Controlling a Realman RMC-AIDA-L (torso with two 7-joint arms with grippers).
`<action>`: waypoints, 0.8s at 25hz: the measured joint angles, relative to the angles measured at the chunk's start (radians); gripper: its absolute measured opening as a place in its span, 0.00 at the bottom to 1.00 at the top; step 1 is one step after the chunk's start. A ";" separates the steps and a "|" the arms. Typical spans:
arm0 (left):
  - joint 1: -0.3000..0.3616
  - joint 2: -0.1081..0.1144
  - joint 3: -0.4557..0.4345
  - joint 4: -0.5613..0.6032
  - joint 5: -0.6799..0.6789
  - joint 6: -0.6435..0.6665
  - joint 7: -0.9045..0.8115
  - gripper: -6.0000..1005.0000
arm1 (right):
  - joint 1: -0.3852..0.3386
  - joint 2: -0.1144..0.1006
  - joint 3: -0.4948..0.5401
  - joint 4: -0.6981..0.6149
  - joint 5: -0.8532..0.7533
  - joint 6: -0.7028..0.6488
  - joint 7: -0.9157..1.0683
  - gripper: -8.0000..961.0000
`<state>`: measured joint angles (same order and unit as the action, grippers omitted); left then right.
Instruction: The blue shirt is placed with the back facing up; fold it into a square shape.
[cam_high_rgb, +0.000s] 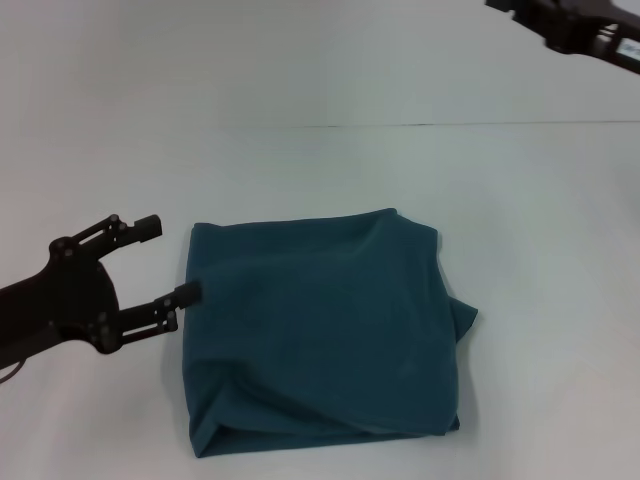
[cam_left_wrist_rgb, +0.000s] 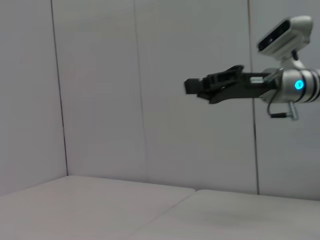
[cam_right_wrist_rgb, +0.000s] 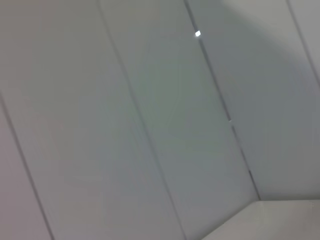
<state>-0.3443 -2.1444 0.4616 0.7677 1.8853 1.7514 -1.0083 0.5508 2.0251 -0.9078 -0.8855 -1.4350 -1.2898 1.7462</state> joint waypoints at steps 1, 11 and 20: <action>-0.005 0.002 0.000 -0.011 0.000 -0.013 0.009 0.86 | 0.000 -0.014 0.002 0.006 -0.013 -0.028 0.001 0.04; -0.003 -0.016 0.019 -0.038 0.016 -0.045 -0.013 0.86 | 0.020 0.042 -0.012 0.067 -0.361 -0.073 -0.028 0.17; 0.067 -0.024 0.097 0.164 0.118 0.007 -0.147 0.86 | 0.096 0.060 -0.002 0.202 -0.410 0.057 -0.031 0.23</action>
<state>-0.2775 -2.1684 0.5582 0.9321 2.0036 1.7588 -1.1551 0.6471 2.0846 -0.9093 -0.6836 -1.8450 -1.2331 1.7149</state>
